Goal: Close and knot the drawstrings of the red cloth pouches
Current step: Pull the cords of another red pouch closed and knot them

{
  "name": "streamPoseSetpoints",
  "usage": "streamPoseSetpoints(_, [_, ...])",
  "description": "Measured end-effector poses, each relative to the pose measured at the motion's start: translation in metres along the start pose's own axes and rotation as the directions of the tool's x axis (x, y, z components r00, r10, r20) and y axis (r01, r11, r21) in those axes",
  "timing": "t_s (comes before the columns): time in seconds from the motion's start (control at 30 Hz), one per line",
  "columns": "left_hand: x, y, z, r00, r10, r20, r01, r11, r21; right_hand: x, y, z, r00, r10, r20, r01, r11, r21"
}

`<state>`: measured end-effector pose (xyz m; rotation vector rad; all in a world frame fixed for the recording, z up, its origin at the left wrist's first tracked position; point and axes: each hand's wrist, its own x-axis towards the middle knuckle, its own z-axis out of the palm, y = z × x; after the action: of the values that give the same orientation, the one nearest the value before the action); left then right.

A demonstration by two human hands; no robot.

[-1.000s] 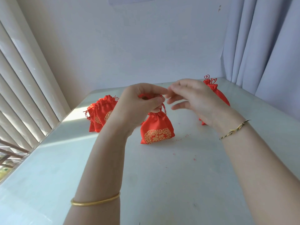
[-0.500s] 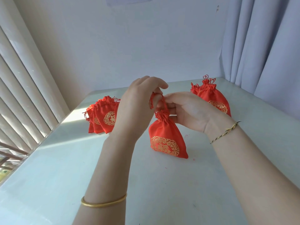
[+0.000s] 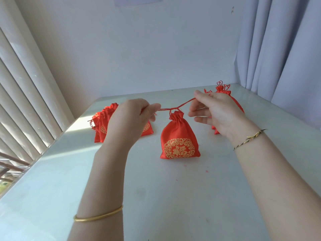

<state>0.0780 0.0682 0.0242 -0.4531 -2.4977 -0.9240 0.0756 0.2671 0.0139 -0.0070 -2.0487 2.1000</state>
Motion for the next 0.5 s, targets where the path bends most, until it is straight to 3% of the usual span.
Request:
streamPoseSetpoints(0.17, [-0.002, -0.009, -0.006, 0.997, -0.061, 0.057, 0.062, 0.998, -0.028, 0.006, 0.011, -0.006, 0.987, 0.06, -0.146, -0.064, 0.998, -0.023])
streamPoseSetpoints(0.3, [-0.003, -0.009, -0.008, 0.997, -0.043, 0.064, 0.056, 0.974, -0.22, 0.006, 0.03, -0.002, 0.977, 0.058, -0.203, -0.097, 0.977, -0.192])
streamPoseSetpoints(0.37, [-0.003, -0.002, -0.002, 0.996, -0.055, 0.073, 0.083, 0.88, -0.467, 0.006, 0.035, 0.002, 0.981, 0.069, -0.18, -0.114, 0.961, -0.251])
streamPoseSetpoints(0.43, [-0.001, 0.006, 0.006, 0.99, -0.08, 0.113, 0.136, 0.69, -0.711, 0.005, 0.034, 0.004, 0.984, 0.085, -0.16, -0.126, 0.954, -0.271])
streamPoseSetpoints(0.5, [-0.001, 0.015, 0.012, 0.978, -0.097, 0.185, 0.208, 0.523, -0.827, 0.004, 0.029, 0.004, 0.984, 0.079, -0.158, -0.115, 0.965, -0.234])
